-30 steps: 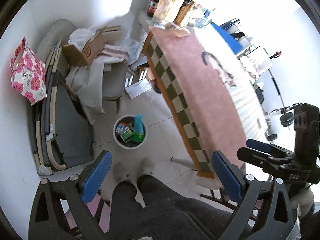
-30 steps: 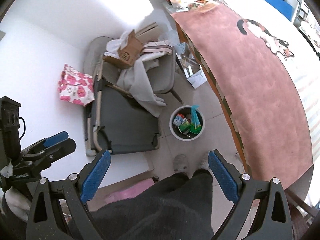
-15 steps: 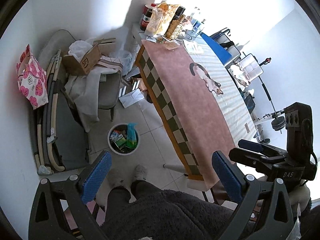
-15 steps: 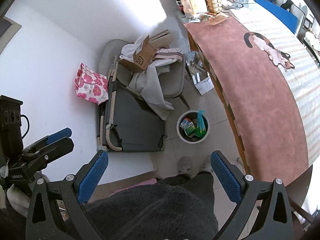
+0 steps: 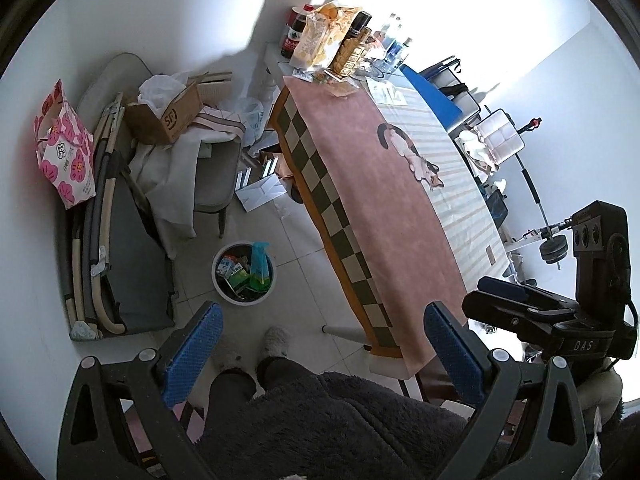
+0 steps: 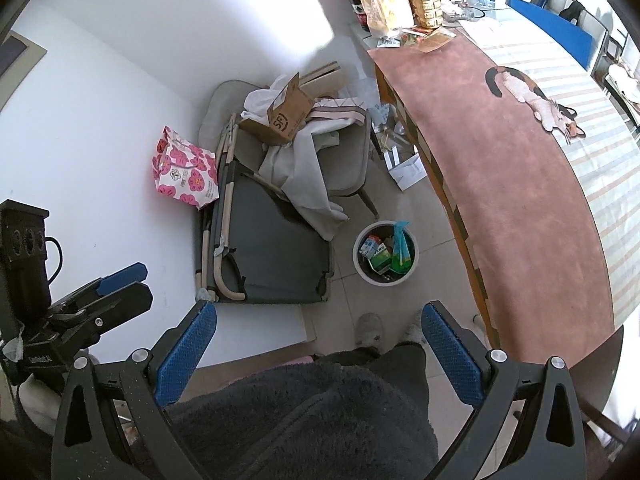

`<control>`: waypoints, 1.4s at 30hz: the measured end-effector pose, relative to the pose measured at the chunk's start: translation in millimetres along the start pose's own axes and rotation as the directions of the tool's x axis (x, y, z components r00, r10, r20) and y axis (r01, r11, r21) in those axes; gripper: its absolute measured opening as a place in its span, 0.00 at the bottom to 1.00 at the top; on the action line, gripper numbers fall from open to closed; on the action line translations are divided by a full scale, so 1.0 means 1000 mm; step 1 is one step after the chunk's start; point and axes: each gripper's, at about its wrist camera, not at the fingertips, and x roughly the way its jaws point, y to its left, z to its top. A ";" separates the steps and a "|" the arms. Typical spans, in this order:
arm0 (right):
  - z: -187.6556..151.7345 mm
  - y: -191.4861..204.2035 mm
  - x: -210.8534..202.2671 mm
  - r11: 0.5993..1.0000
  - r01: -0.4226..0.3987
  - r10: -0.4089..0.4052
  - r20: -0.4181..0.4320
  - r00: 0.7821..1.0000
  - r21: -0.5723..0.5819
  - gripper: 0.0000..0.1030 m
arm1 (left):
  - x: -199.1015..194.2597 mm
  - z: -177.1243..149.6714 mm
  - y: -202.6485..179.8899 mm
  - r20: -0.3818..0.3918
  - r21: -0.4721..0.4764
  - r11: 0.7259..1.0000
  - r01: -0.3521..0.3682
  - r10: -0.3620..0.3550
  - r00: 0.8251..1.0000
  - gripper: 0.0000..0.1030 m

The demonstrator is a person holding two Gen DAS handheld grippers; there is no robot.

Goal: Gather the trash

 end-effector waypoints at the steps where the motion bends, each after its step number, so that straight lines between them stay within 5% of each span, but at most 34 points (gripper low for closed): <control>1: 0.000 0.000 -0.001 1.000 -0.001 0.001 -0.004 1.000 -0.002 1.00 | 0.000 0.000 0.000 -0.001 -0.001 1.000 -0.001 0.001 1.000 1.00; 42: -0.006 0.011 -0.004 1.000 -0.010 0.009 -0.028 1.000 -0.012 1.00 | -0.006 0.008 0.001 0.000 0.051 0.999 -0.002 0.003 1.000 1.00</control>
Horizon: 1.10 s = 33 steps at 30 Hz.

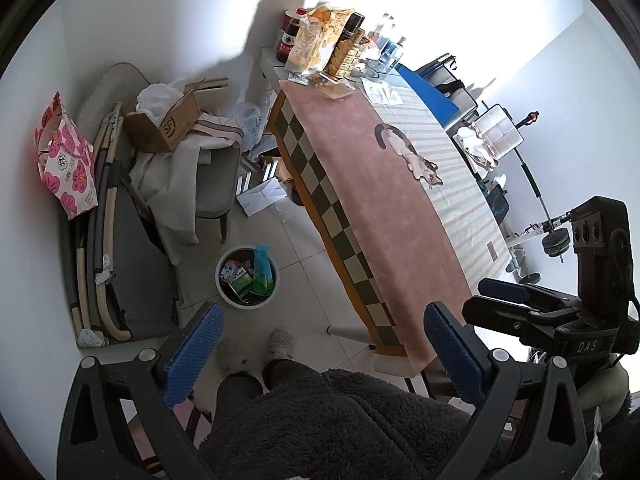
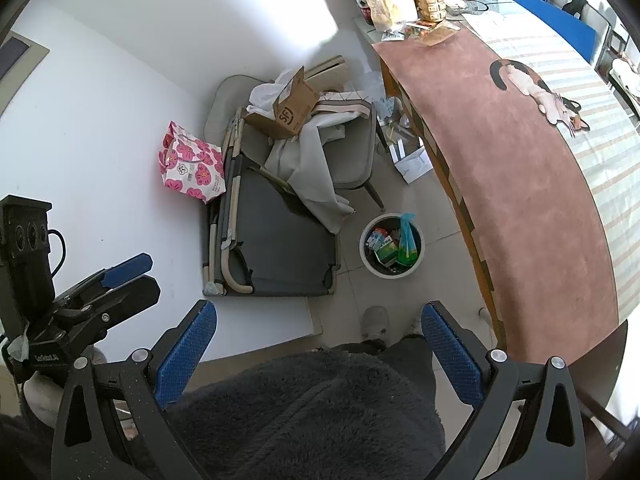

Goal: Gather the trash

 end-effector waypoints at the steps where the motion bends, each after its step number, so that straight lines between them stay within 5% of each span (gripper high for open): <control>1: 0.000 -0.001 0.000 1.000 -0.003 0.003 0.001 1.000 0.004 1.00 | -0.001 0.000 0.000 0.001 0.000 1.000 -0.001 0.001 1.000 1.00; 33: 0.001 0.002 0.001 1.000 -0.004 0.004 0.005 1.000 0.007 1.00 | -0.010 0.002 0.002 0.028 0.001 1.000 -0.005 0.005 1.000 1.00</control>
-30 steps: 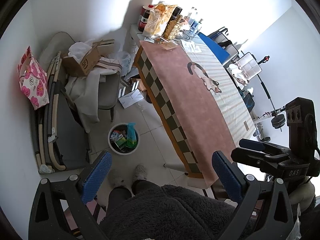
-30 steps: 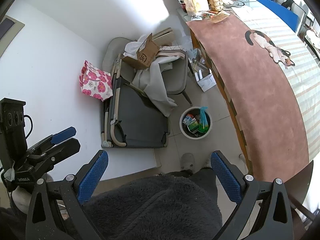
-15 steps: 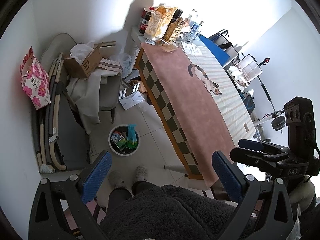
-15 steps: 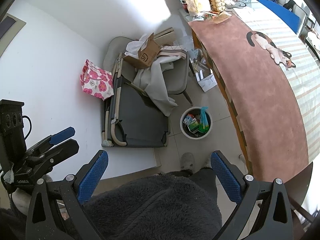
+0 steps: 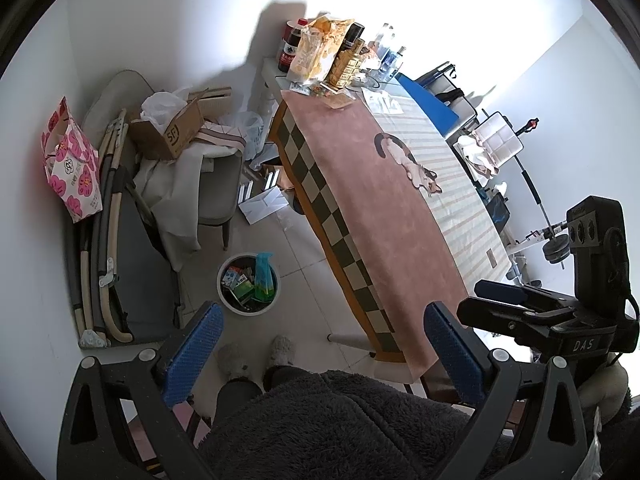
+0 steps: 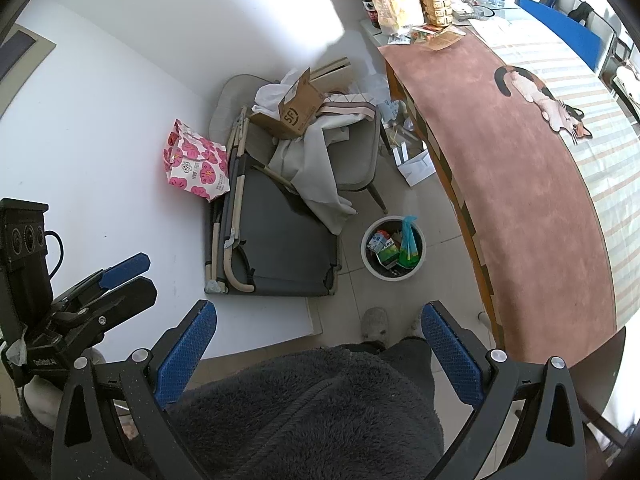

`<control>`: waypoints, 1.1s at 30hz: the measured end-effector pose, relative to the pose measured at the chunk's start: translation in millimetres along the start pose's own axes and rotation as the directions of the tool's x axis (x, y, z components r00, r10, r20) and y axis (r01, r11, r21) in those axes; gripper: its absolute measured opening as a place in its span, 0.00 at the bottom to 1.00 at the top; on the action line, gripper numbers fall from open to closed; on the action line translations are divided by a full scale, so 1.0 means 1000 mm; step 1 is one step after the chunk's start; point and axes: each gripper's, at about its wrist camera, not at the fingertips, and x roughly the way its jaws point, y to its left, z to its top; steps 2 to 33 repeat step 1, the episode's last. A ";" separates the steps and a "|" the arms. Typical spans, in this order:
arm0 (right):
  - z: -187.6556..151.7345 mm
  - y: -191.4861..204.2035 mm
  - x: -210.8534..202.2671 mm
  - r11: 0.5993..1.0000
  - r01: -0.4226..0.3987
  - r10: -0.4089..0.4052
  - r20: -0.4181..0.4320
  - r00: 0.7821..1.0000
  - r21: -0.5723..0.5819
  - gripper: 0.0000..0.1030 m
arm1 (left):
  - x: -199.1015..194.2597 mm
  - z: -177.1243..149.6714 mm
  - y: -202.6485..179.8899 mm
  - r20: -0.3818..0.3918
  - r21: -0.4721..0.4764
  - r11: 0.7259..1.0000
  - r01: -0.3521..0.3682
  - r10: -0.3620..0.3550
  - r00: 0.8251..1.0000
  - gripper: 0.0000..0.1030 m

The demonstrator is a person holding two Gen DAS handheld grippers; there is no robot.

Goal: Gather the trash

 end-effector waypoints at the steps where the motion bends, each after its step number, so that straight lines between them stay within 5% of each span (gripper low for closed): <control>1: 0.000 0.000 0.000 1.000 0.000 0.000 0.000 1.000 -0.002 1.00 | -0.001 0.002 0.000 0.002 -0.001 1.000 -0.002 0.002 1.000 1.00; 33: 0.000 0.000 0.000 1.000 0.000 0.000 0.000 1.000 -0.002 1.00 | -0.001 0.002 0.000 0.002 -0.001 1.000 -0.002 0.002 1.000 1.00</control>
